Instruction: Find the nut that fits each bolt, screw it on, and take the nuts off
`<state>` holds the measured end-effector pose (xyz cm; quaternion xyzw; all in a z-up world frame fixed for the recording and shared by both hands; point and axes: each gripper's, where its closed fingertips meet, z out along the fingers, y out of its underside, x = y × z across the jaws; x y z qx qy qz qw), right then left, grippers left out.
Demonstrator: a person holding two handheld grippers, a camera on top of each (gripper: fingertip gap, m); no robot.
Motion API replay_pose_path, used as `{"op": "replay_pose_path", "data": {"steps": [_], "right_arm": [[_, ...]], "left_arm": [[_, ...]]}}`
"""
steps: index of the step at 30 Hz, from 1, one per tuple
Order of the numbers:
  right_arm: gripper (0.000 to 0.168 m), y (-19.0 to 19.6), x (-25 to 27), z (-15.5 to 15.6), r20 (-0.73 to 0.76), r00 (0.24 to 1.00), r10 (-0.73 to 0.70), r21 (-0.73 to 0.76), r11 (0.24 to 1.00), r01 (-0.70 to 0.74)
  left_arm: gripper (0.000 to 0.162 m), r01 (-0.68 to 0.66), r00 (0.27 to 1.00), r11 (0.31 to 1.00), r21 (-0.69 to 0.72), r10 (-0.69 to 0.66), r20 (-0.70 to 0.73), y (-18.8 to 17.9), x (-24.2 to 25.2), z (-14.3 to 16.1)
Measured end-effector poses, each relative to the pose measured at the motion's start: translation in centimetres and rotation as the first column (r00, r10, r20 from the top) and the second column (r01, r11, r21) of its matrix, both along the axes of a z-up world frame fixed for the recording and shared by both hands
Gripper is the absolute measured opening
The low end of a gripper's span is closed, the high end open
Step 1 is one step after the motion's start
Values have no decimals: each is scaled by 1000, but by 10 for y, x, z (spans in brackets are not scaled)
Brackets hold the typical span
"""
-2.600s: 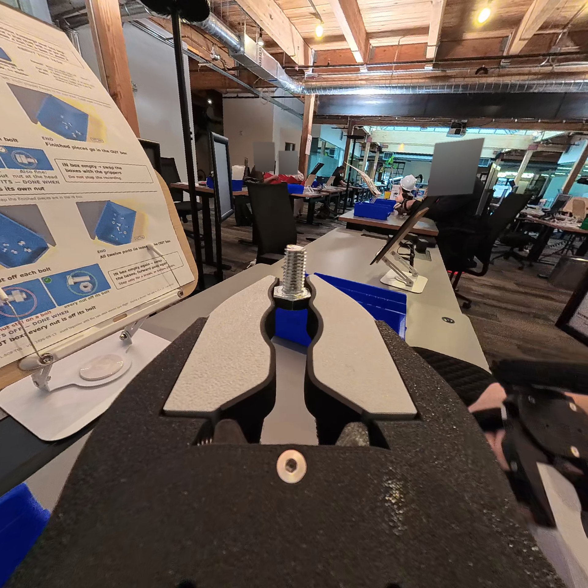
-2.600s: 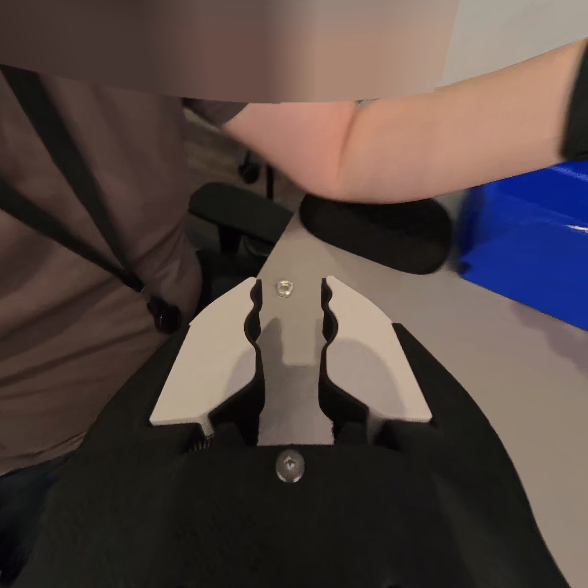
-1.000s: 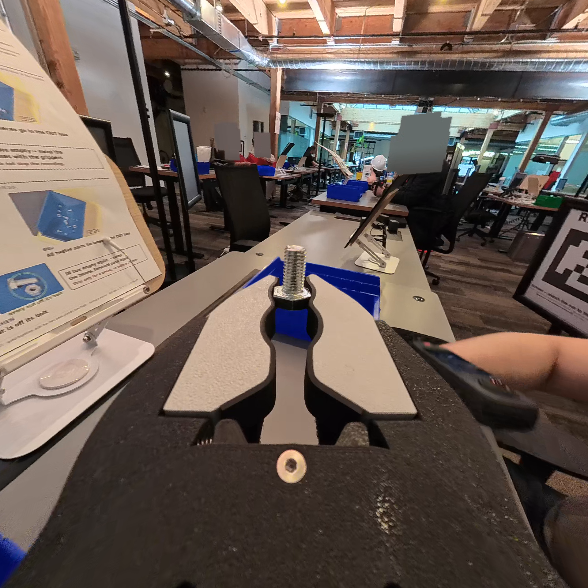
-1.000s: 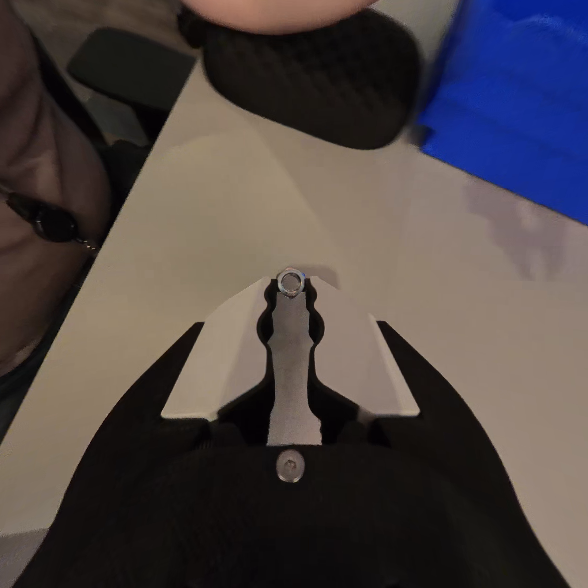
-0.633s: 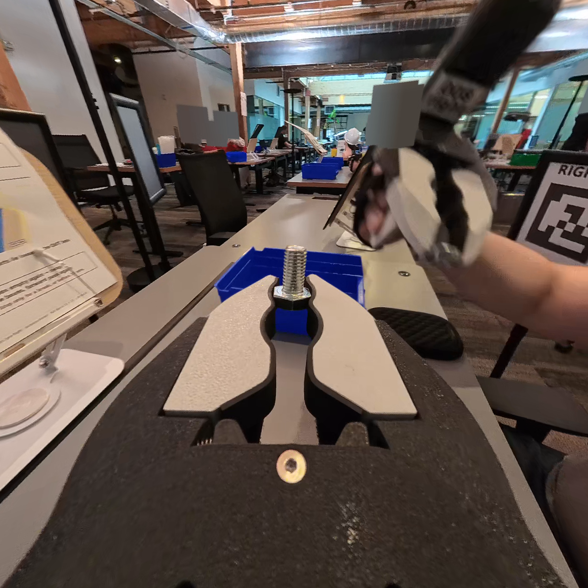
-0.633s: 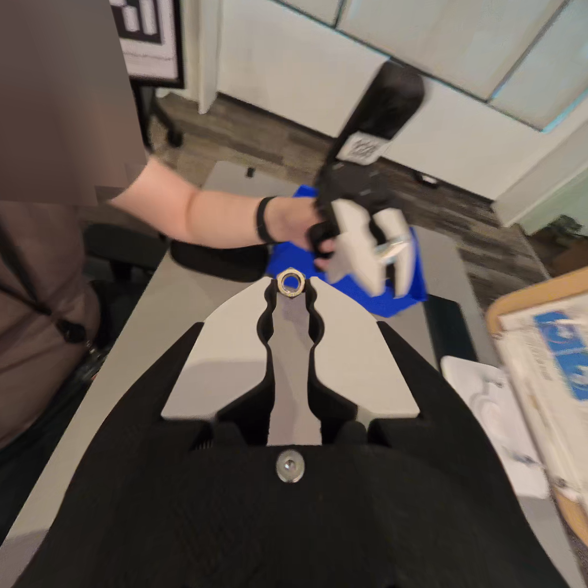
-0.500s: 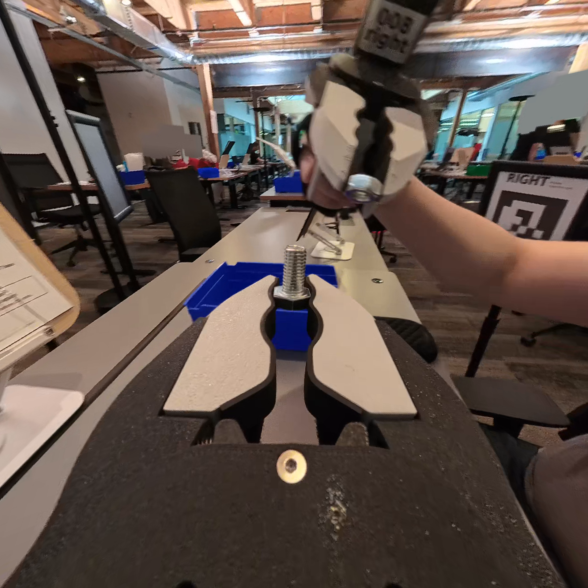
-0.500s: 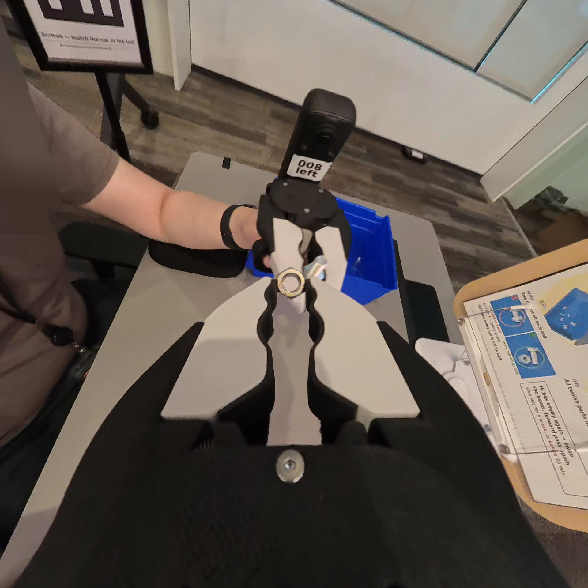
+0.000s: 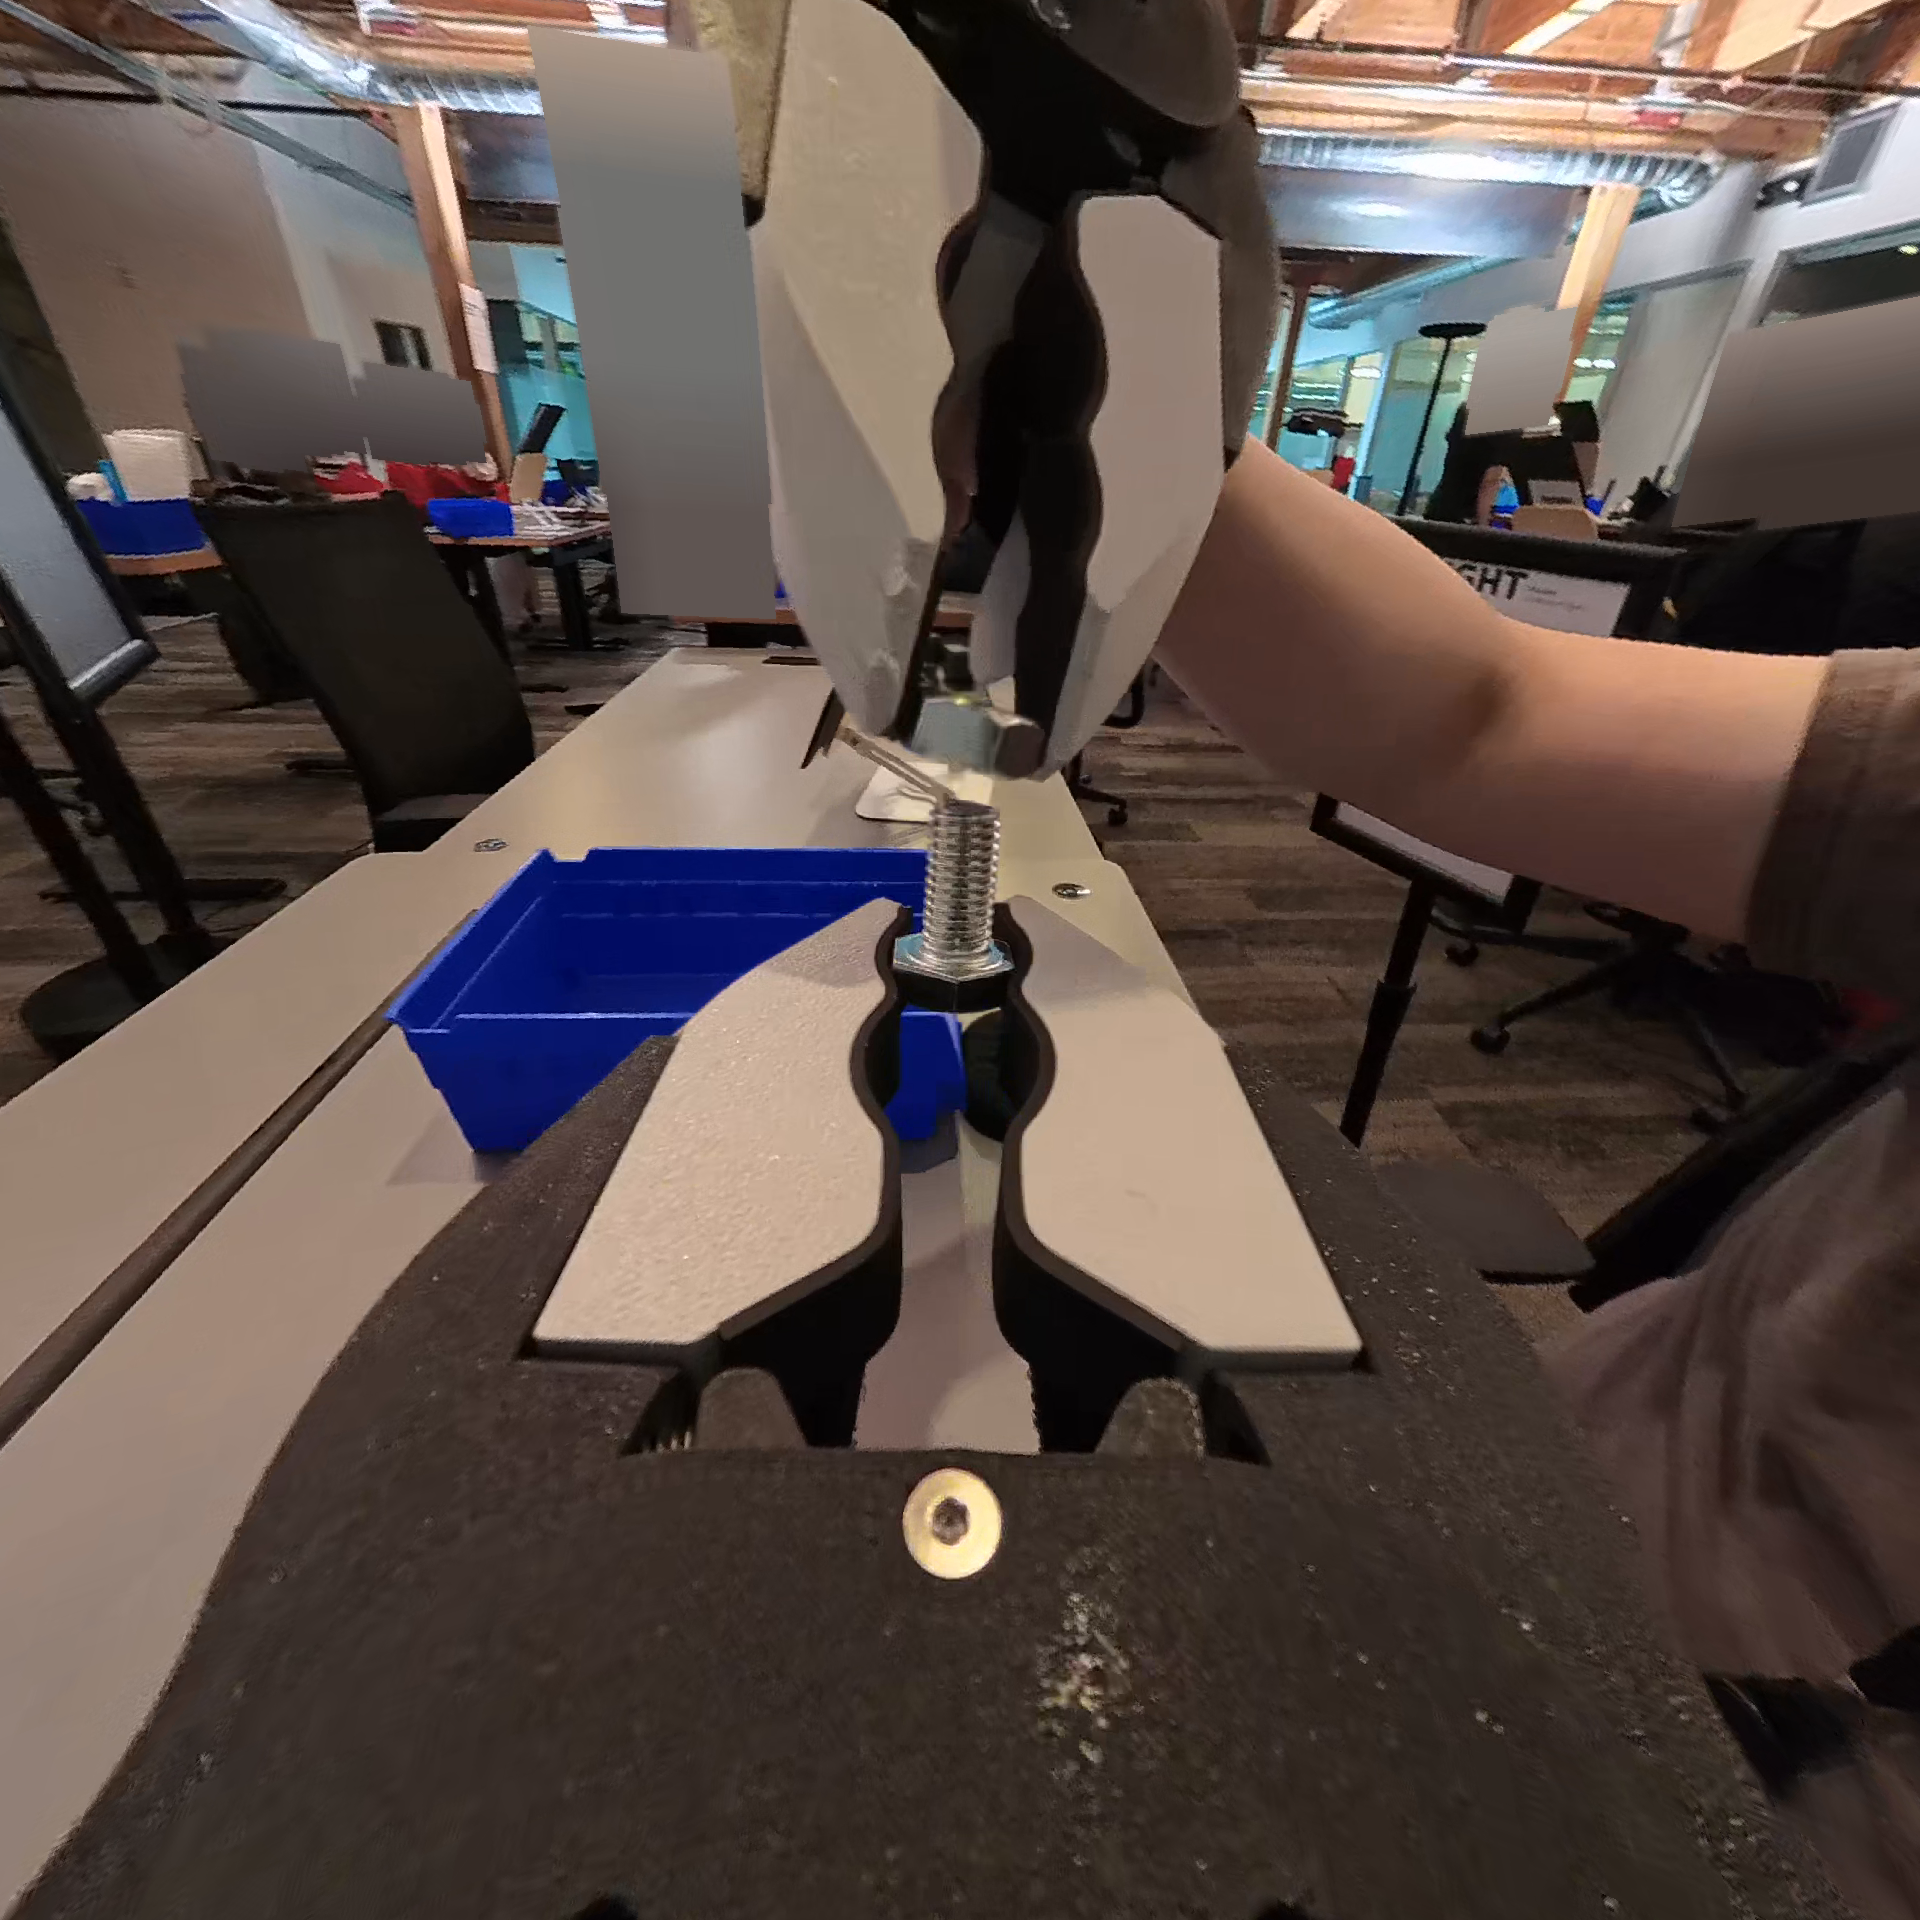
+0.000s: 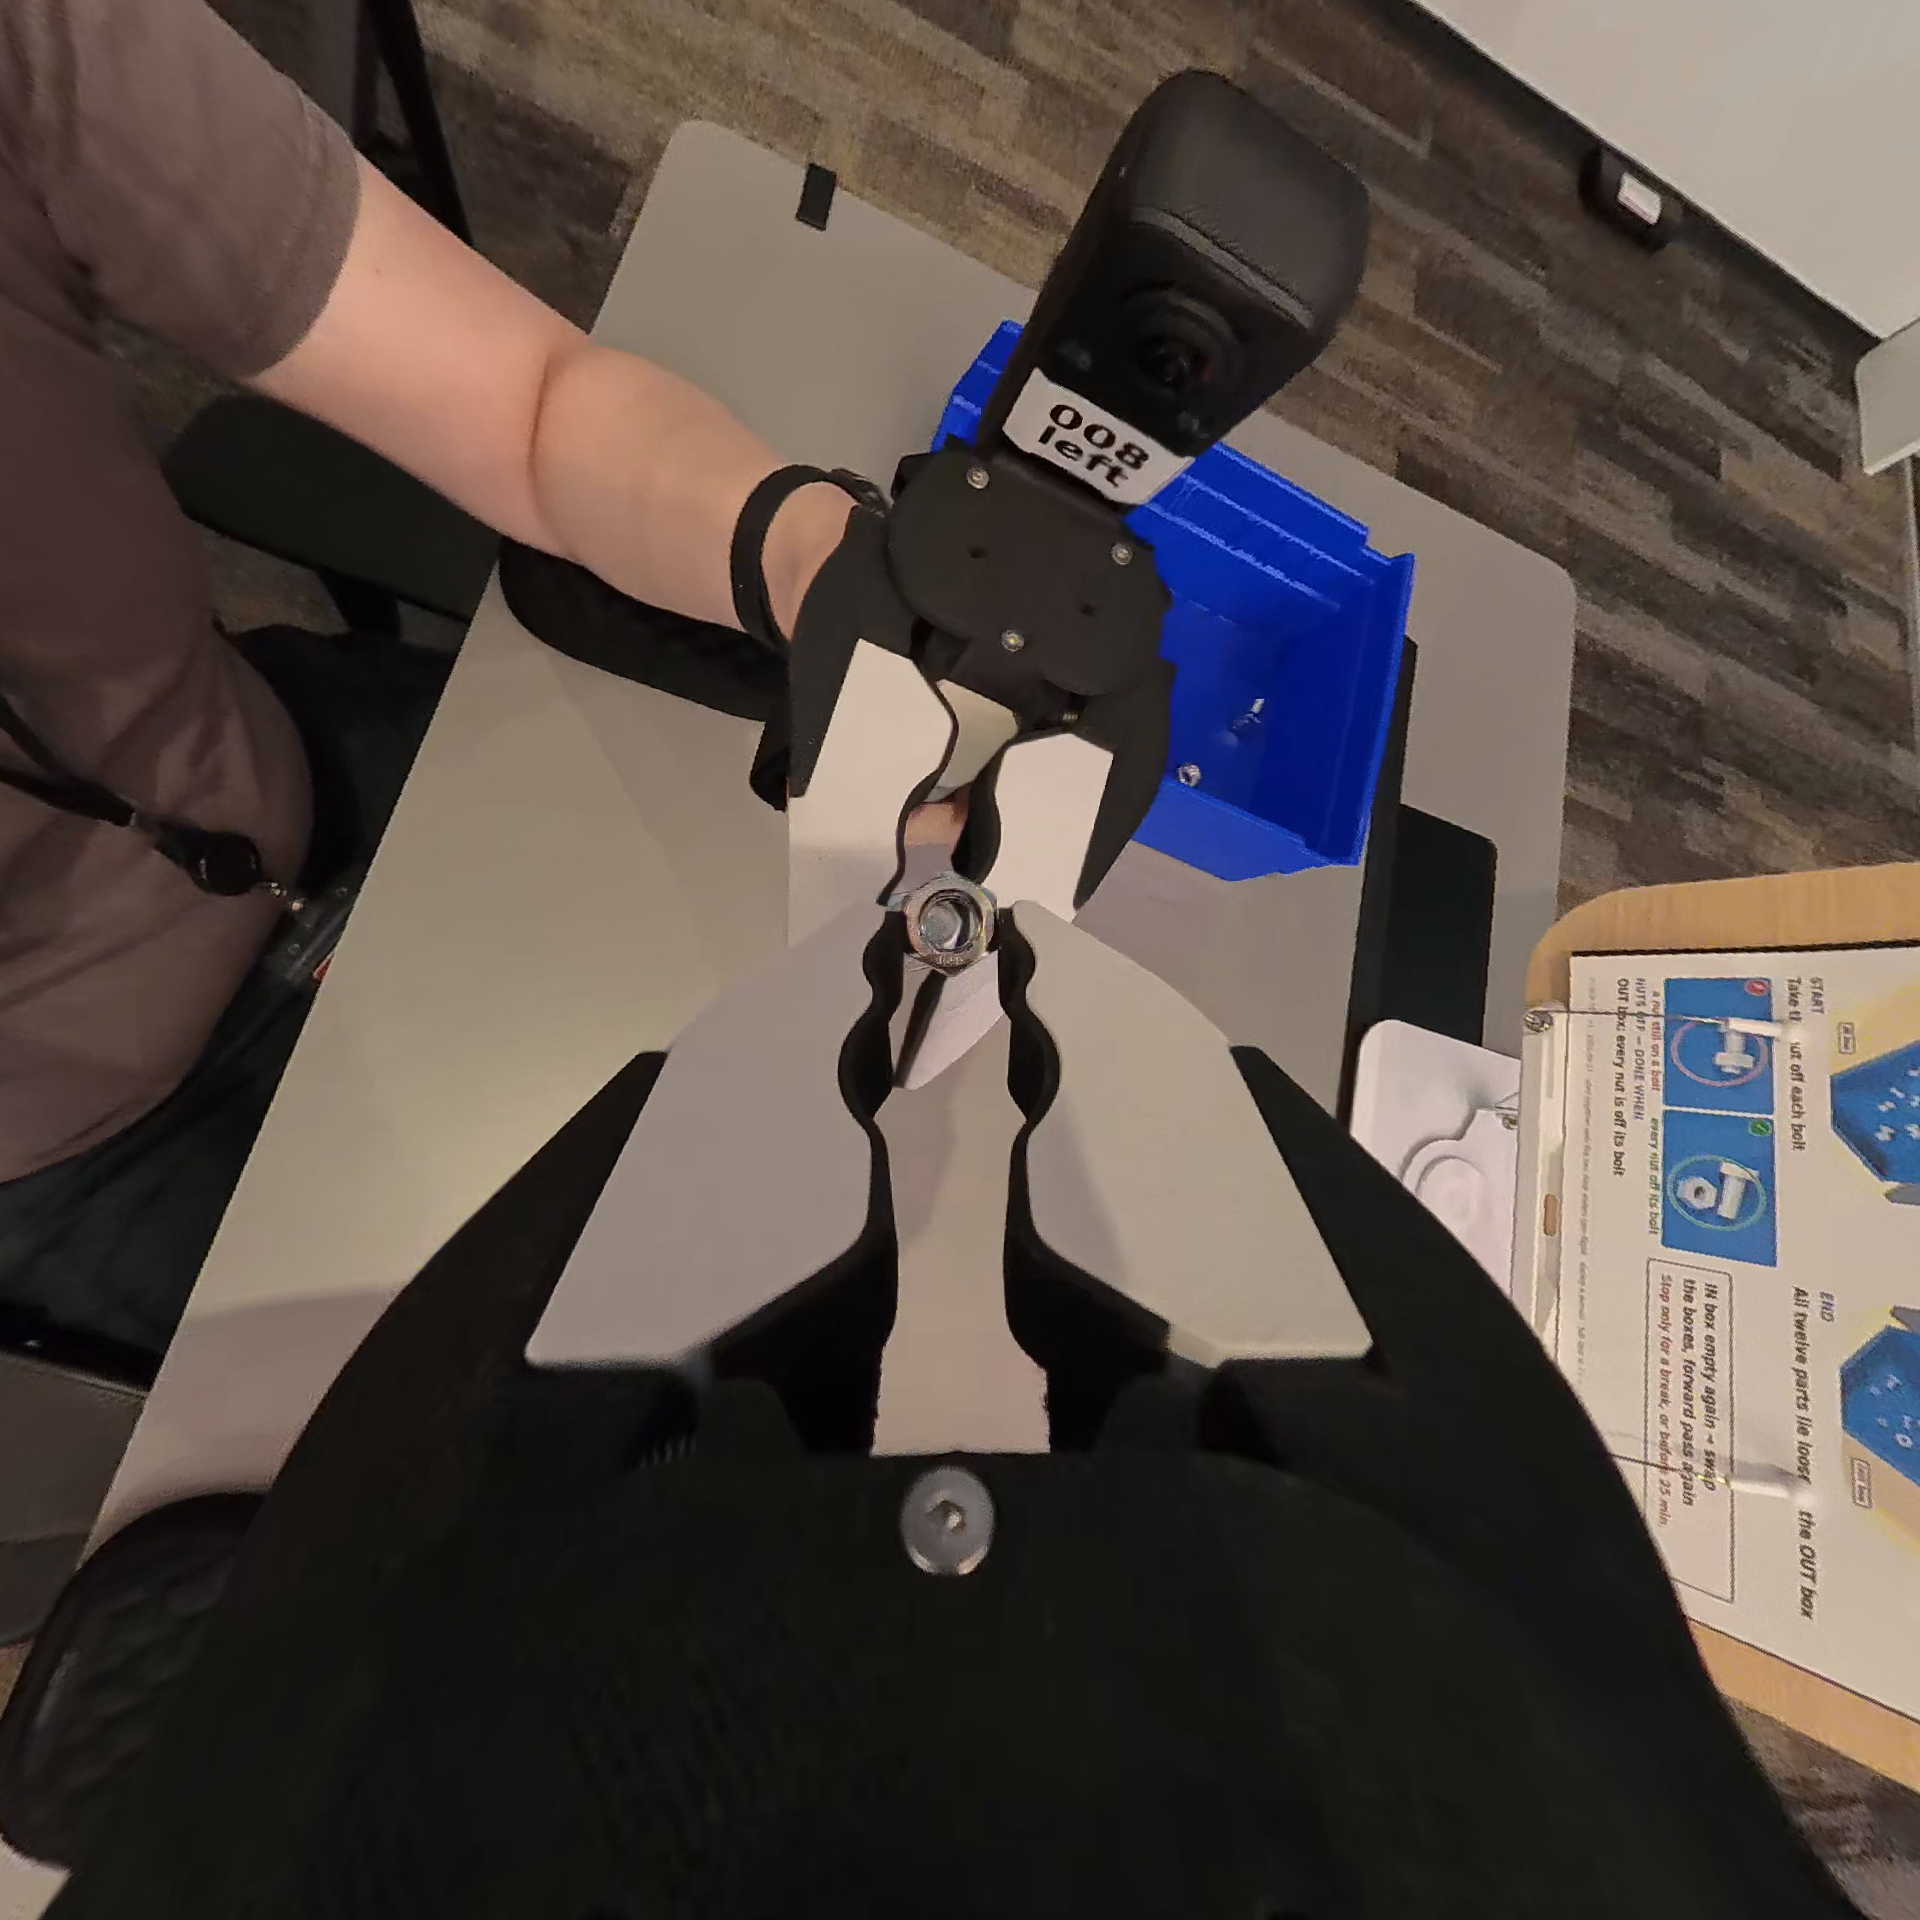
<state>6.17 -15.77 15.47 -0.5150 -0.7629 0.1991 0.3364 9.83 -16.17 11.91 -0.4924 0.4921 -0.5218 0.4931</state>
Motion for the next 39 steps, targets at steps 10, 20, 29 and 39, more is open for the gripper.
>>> {"op": "replay_pose_path", "data": {"steps": [10, 20, 29, 39], "right_arm": [[19, -33, -1, -1, 62, 991, 117, -59, 992, -113], [19, -37, 0, -2, 101, 994, 48, -129, 991, -34], [19, 13, 7, -20, 45, 918, -394, -244, 887, 393], [19, 14, 10, -26, 46, 893, -449, -409, 807, 427]], "left_arm": [[15, 214, 976, 977, 12, -215, 39, -38, 0, 8], [15, 225, 974, 974, 28, -225, 20, -43, 1, 7], [14, -109, 991, 994, -14, 108, -82, 15, 4, -14], [14, -162, 976, 985, 58, 168, -141, 19, 5, -21]]}}
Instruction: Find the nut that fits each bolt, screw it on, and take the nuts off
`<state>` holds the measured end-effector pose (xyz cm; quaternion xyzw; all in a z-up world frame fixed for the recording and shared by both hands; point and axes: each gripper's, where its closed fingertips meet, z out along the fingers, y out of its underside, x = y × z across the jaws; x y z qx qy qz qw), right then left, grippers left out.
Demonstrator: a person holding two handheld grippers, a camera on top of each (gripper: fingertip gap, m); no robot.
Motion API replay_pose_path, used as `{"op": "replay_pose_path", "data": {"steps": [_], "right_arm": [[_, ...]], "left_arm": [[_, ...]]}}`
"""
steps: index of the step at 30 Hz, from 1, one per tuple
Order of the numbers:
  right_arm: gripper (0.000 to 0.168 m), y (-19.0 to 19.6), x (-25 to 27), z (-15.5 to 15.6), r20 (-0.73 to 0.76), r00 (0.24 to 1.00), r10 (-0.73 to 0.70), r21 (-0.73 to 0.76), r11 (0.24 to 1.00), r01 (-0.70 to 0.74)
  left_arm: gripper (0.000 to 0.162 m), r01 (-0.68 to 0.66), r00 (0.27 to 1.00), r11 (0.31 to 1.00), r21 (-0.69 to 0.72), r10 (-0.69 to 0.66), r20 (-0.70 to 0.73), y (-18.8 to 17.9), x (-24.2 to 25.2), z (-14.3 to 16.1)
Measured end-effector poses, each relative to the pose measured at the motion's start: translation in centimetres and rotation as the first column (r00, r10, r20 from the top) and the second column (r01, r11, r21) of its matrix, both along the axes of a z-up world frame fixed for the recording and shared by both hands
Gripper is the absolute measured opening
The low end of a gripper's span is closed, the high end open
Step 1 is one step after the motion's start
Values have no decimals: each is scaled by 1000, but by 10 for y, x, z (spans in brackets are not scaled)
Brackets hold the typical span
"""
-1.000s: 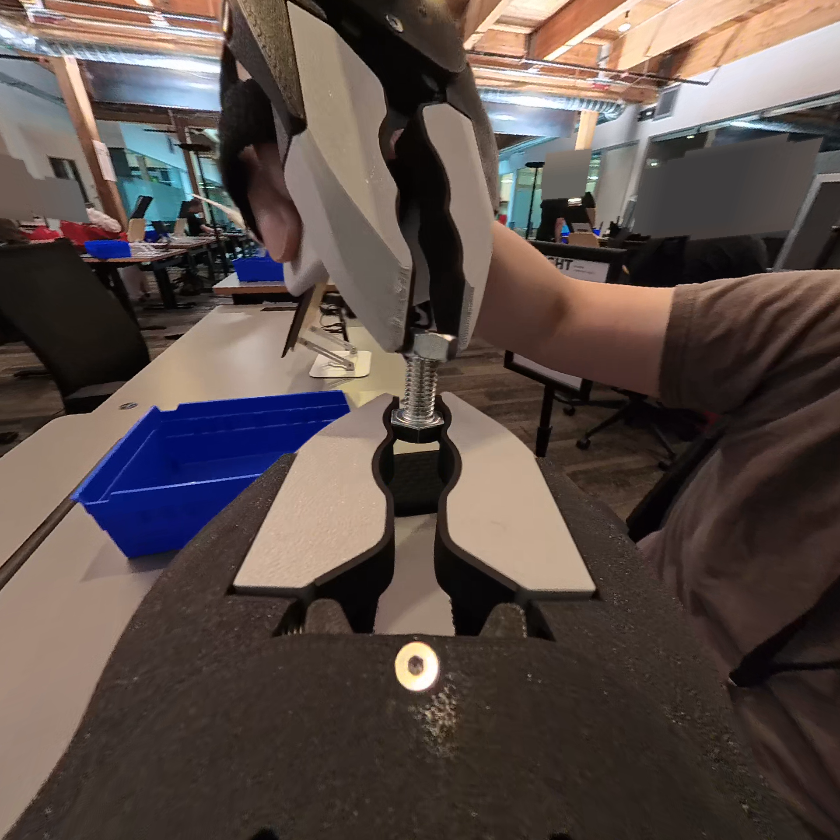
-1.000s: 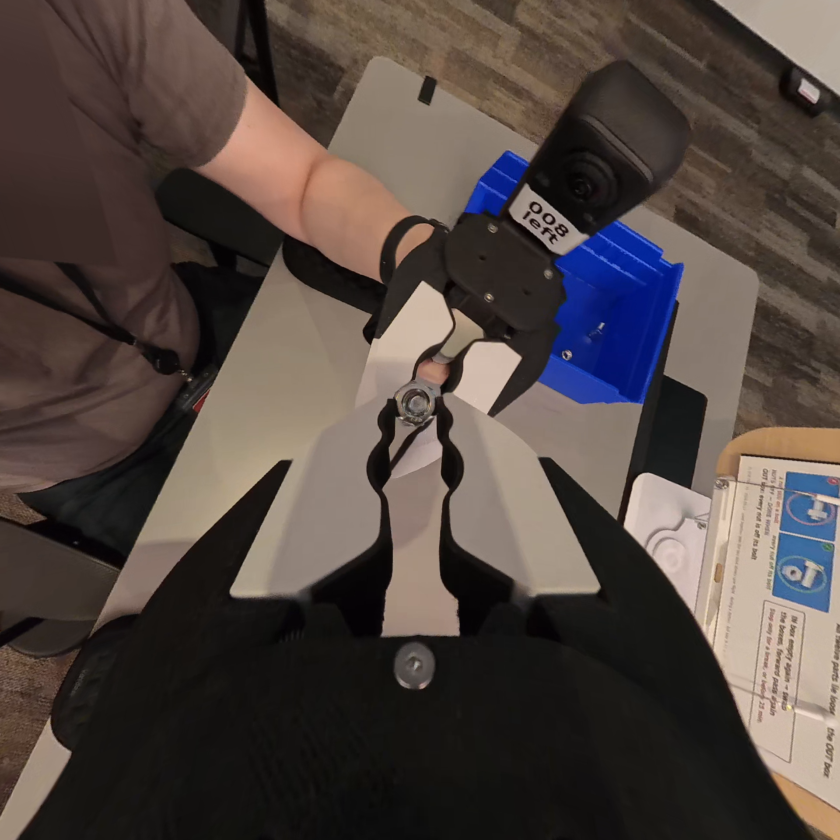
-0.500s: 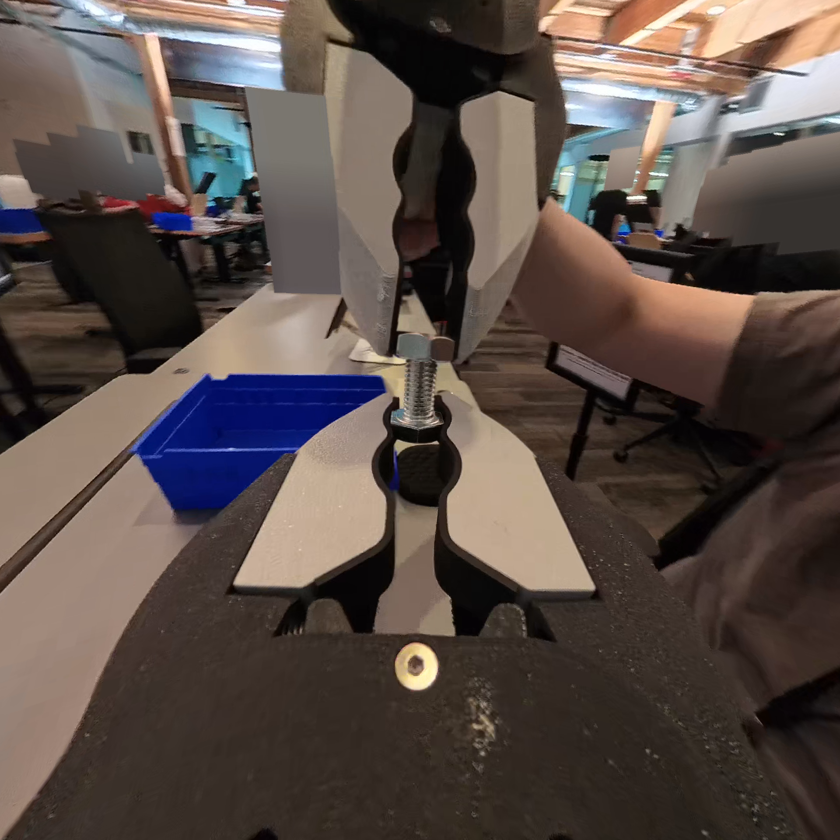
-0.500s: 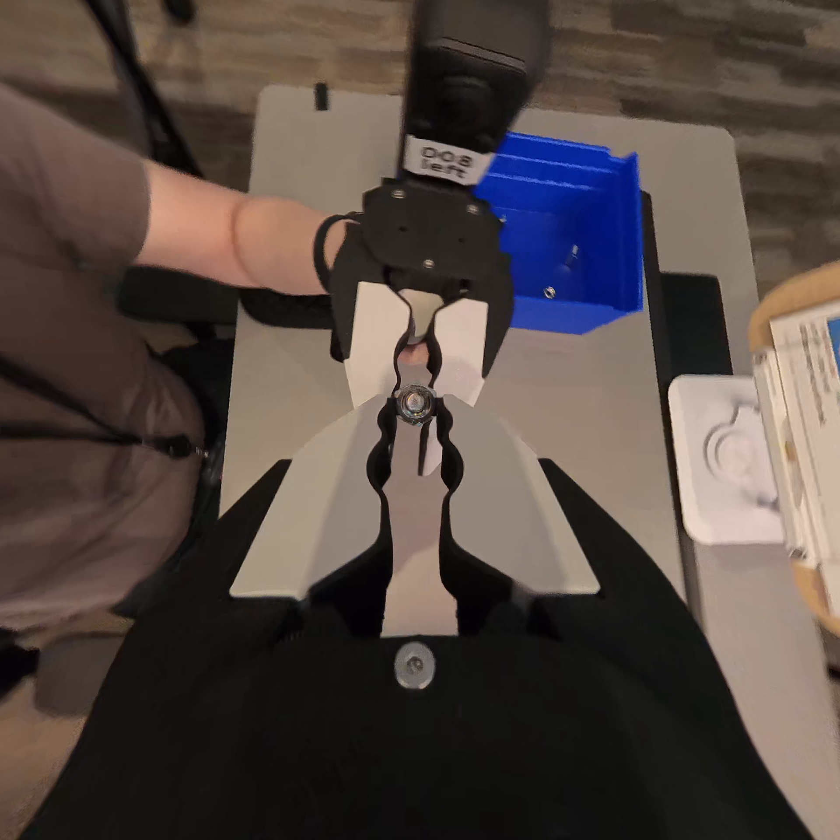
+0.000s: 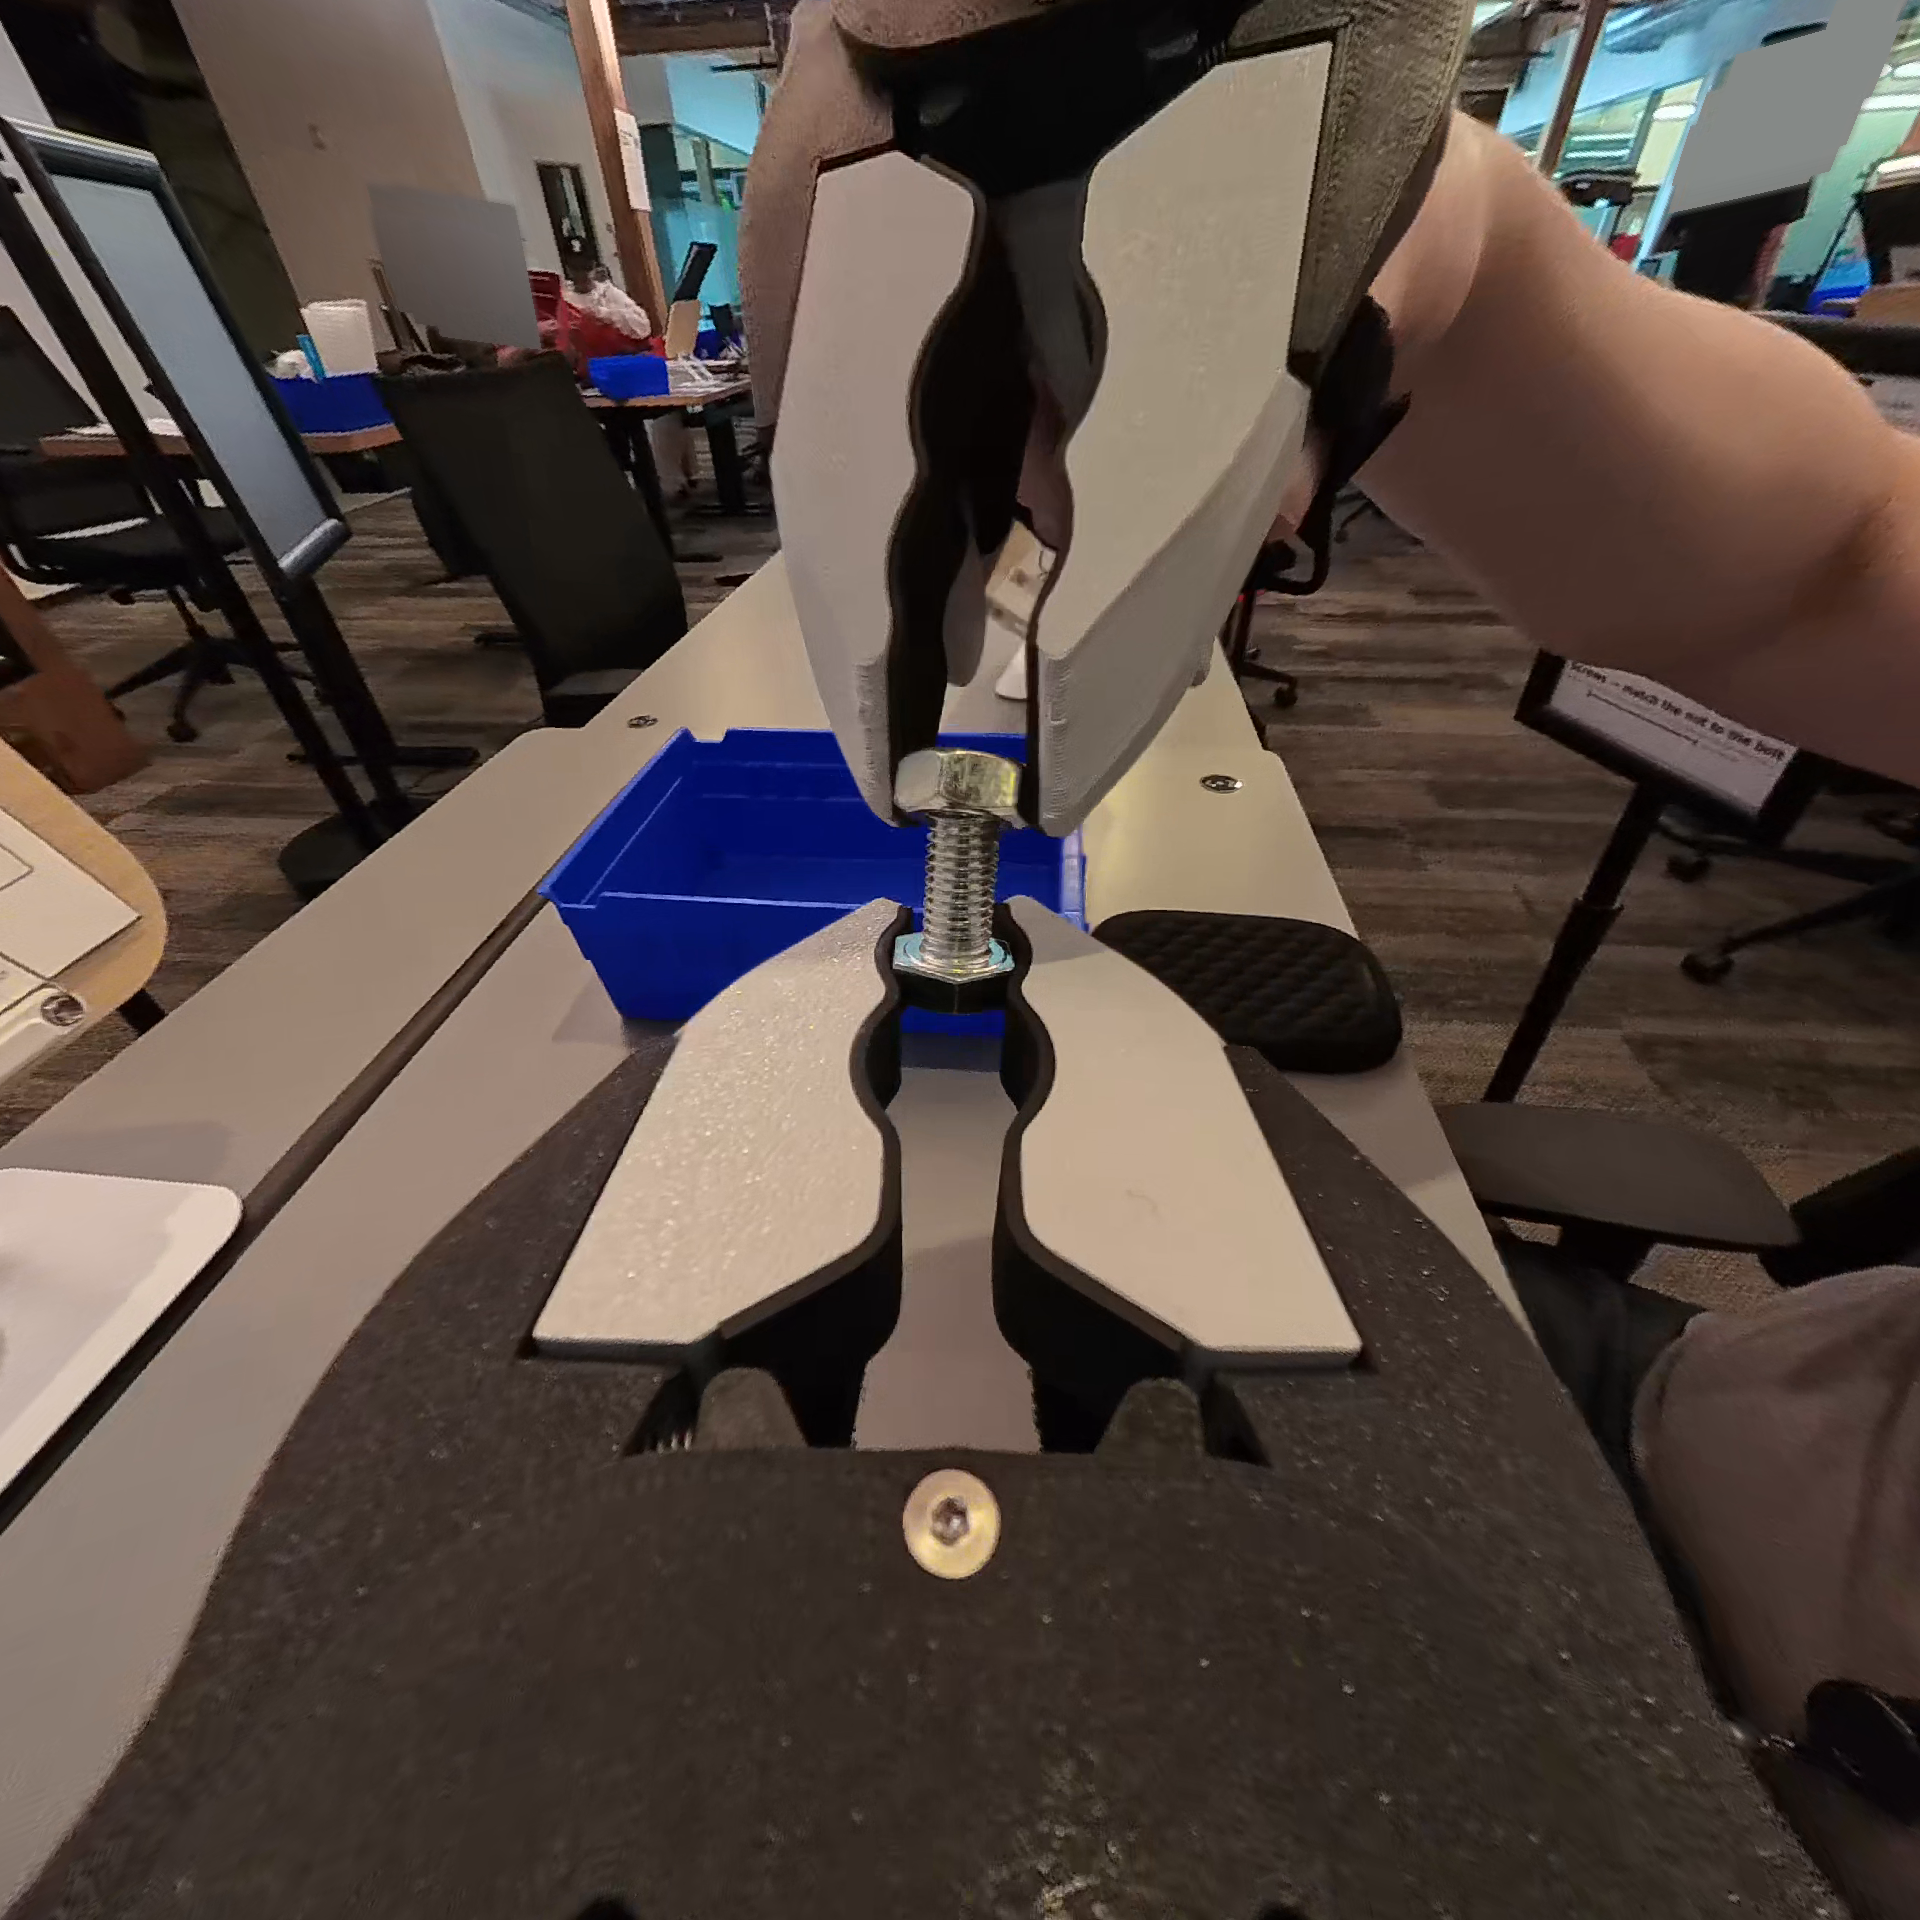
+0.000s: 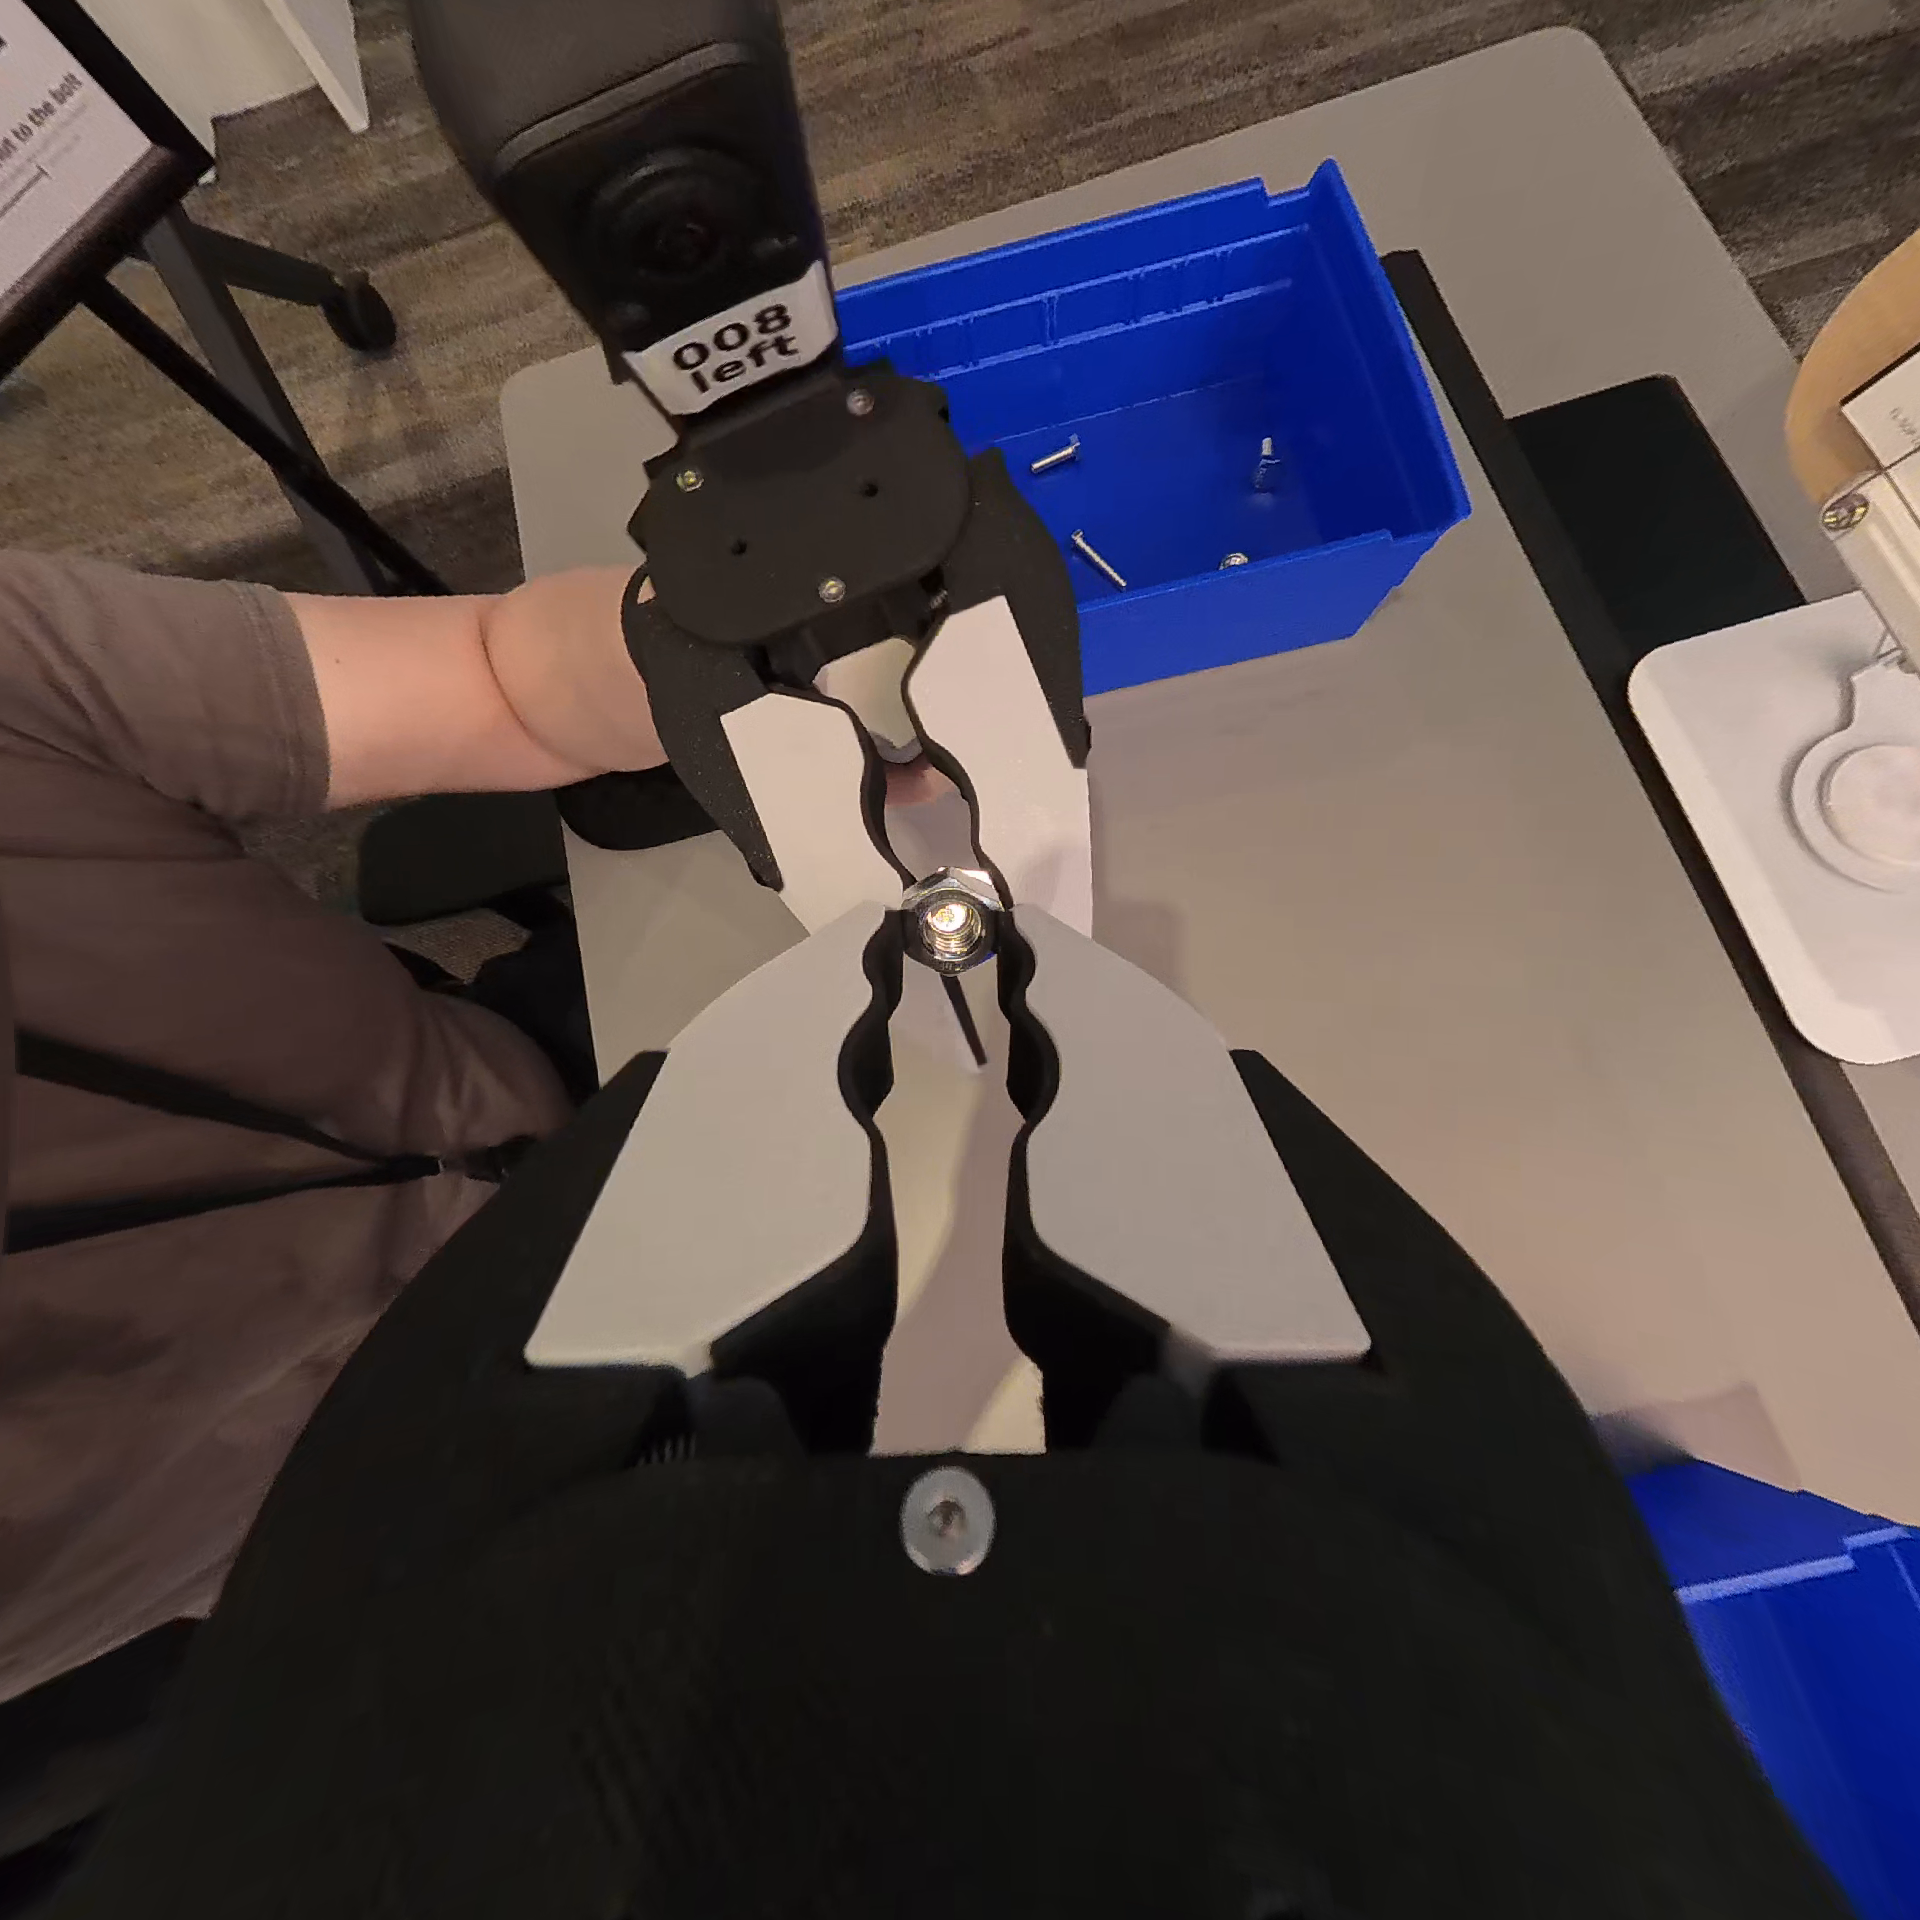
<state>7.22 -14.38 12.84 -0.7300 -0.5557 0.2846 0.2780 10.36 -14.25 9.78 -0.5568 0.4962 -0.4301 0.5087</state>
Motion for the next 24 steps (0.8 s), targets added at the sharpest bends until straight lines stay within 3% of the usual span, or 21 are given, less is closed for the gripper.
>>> {"op": "replay_pose_path", "data": {"steps": [5, 9, 15, 21, 24], "right_arm": [[19, -12, 5, -3, 129, 979, 160, 62, 984, -169], [19, -21, 12, -8, 307, 911, 276, 116, 939, -324], [19, -28, 15, -10, 431, 822, 373, 107, 883, -456], [19, -33, 16, -12, 527, 739, 420, 107, 830, -548], [19, -29, 14, -9, 523, 766, 373, 98, 867, -489]], "left_arm": [[14, 117, 993, 993, -33, -117, -2, -16, 5, -3], [14, 156, 987, 988, -6, -156, -29, -26, 11, -8], [14, 188, 981, 982, 8, -188, -39, -32, 14, -9], [14, 217, 975, 976, 27, -216, -60, -38, 14, -12], [14, 189, 982, 982, 28, -188, -35, -33, 13, -8]]}}
